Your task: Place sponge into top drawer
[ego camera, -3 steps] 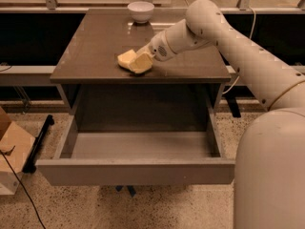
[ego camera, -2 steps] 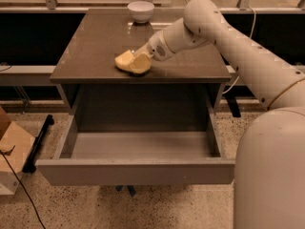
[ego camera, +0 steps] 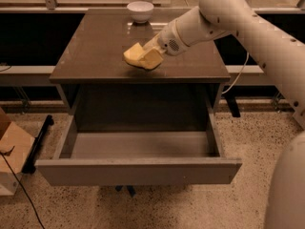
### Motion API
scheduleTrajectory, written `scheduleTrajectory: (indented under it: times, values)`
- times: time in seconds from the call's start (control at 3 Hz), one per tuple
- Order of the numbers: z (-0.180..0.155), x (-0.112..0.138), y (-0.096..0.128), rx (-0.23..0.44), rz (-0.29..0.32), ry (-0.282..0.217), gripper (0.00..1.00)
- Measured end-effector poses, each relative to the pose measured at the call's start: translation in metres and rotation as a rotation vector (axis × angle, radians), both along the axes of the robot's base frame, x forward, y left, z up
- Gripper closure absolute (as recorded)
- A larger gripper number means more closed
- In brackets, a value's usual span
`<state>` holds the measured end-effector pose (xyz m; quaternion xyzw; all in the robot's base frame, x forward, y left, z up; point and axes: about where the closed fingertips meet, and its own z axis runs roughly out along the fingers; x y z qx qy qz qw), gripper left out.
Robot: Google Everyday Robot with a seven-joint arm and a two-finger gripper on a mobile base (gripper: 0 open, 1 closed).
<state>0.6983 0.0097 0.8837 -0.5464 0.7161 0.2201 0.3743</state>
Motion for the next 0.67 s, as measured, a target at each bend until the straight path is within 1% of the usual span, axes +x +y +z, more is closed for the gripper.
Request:
scheduleTrajectory:
  times: [0.33, 0.67]
  values:
    - [0.017, -0.065, -0.031, -0.049, 0.005, -0.038, 1.0]
    - [0.003, -0.119, -0.04, -0.086, 0.014, -0.032, 1.0]
